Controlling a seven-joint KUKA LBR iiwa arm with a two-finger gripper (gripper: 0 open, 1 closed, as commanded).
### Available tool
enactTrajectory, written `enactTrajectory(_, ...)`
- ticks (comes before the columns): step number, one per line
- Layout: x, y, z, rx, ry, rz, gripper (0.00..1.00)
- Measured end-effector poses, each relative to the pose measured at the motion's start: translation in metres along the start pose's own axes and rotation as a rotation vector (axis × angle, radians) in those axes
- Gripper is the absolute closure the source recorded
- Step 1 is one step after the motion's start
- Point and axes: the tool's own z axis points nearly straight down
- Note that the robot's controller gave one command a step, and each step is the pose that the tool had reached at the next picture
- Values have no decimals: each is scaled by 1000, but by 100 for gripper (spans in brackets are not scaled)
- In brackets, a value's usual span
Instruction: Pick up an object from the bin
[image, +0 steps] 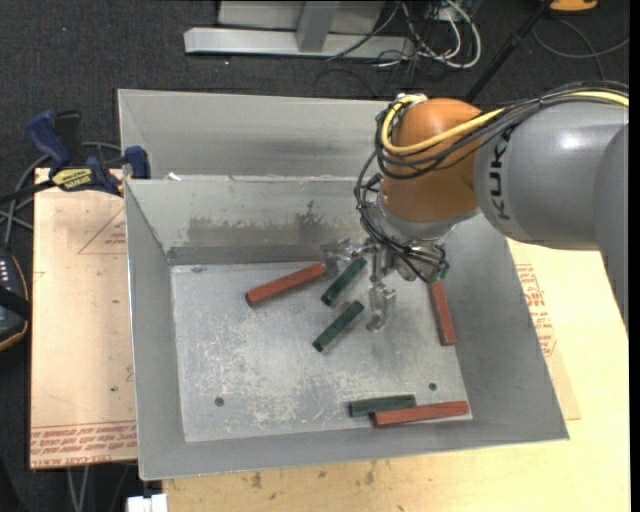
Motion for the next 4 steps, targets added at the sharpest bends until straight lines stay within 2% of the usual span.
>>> enactTrajectory(1, 48, 32, 51, -3, 5, -178, 0)
enactTrajectory(2, 46, 31, 48, 0, 0, -177, 100)
enactTrajectory(3, 124, 30, -81, 5, -3, -135, 100)
enactTrajectory(4, 123, 31, -77, 1, 0, -138, 0)
